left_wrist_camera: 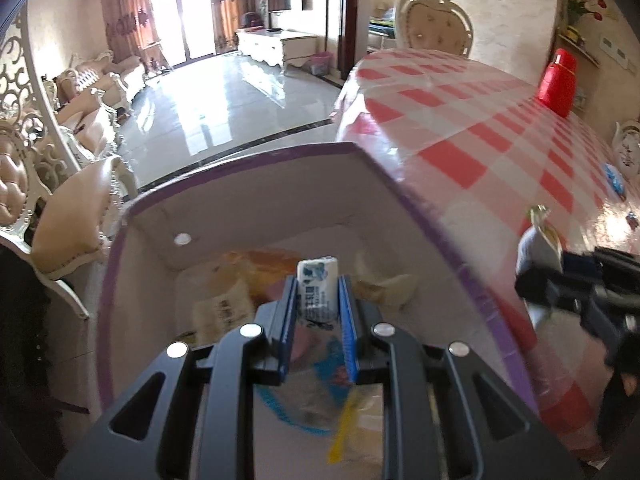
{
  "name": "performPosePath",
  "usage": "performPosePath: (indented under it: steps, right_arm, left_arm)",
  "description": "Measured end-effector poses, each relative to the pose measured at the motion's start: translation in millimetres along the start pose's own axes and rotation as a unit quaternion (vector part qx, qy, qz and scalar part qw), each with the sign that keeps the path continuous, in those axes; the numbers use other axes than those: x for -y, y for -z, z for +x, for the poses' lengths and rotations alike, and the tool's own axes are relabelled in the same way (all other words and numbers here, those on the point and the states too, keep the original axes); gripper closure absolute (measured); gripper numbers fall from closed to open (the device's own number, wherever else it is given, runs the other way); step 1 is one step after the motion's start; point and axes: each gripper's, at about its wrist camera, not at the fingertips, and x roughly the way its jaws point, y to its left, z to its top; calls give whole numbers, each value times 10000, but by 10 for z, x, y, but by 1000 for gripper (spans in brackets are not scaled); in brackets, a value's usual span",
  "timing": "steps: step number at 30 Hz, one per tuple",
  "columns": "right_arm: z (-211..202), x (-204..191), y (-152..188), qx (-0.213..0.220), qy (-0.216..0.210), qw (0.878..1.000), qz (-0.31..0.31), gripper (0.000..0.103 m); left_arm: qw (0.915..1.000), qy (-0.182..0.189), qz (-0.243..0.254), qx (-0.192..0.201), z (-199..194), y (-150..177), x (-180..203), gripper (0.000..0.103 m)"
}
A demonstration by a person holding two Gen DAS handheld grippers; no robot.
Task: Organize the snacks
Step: 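Open both tools to drop the candy and juice packet into the box, then move both open tools back toward the table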
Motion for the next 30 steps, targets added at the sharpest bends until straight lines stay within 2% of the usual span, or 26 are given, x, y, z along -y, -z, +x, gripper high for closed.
performPosePath:
  steps: [5, 12, 14, 15, 16, 19, 26, 30]
  right_arm:
    - [96, -342, 66, -150, -197, 9985, -497, 68]
    - [236, -785, 249, -460, -245, 9900, -1313, 66]
    - [231, -851, 282, -467, -351, 9869, -1506, 63]
    - [214, -861, 295, -453, -376, 9863, -1544, 55]
    - [181, -857, 301, -411, -392, 9865, -1539, 50]
    - [100, -778, 277, -313, -549, 9888, -1349, 48]
    - [-45, -593, 242, -172, -568, 9915, -1161, 47]
    - [-172, -504, 210, -31, -543, 9919, -1146, 38]
  left_arm:
    - [9996, -250, -67, -67, 22, 21, -187, 82]
    - [9977, -583, -282, -210, 63, 23, -417, 81]
    - [9966, -717, -360, -203, 53, 23, -458, 58]
    - [9953, -859, -405, -168, 37, 20, -477, 34]
    - [9942, -978, -432, -124, 15, 20, -492, 20]
    - [9928, -1129, -394, -54, -39, 4, -489, 19]
    - [9902, -1374, -187, -132, 13, -21, -308, 10]
    - [9902, -1388, -126, -98, 40, -91, -166, 7]
